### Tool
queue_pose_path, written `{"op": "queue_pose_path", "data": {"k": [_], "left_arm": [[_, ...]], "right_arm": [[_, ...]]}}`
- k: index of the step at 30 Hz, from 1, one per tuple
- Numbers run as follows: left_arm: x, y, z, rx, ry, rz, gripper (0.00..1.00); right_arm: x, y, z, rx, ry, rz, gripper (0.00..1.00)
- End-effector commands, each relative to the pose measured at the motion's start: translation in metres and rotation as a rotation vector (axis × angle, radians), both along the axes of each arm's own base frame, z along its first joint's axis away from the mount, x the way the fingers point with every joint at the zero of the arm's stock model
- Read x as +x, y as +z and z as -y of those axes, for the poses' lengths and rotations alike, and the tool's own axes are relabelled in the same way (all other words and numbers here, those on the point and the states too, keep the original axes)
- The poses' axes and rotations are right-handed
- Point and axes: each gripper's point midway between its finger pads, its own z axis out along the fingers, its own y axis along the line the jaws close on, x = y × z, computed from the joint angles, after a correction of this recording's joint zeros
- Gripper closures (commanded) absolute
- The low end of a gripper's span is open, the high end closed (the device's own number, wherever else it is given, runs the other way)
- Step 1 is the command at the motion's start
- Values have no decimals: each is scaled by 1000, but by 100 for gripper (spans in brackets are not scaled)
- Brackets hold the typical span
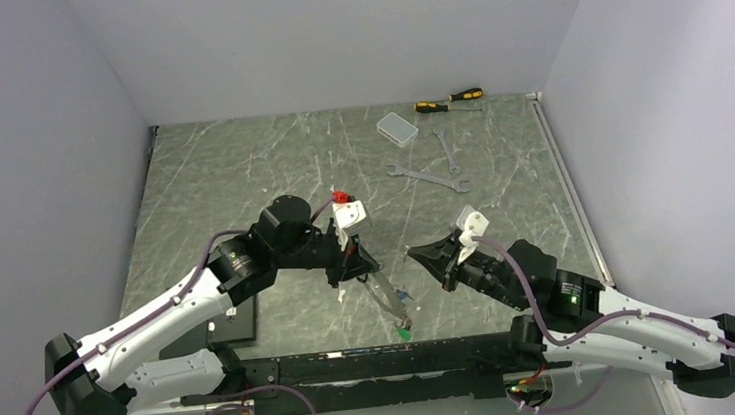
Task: Put the keys on the keyring
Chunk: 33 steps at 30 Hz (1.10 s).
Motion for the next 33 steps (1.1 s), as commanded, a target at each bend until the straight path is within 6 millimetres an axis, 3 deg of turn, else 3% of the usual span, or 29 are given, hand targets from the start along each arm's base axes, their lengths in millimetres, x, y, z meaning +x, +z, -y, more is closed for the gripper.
{"op": "queue_pose_path", "data": {"k": [1, 6, 19, 33], "left_arm": [[4, 37, 12, -108, -3, 29, 100], [5, 45, 15, -150, 14, 13, 100], [15, 42, 25, -172, 57, -26, 100], [14, 41, 25, -180, 55, -31, 100]], "right_arm": [[1, 11, -8, 14, 18, 50, 100], [0, 5, -12, -3, 24, 43, 100], [-4, -16, -26, -111, 14, 18, 100], [-4, -17, -31, -126, -2, 14, 100]]}}
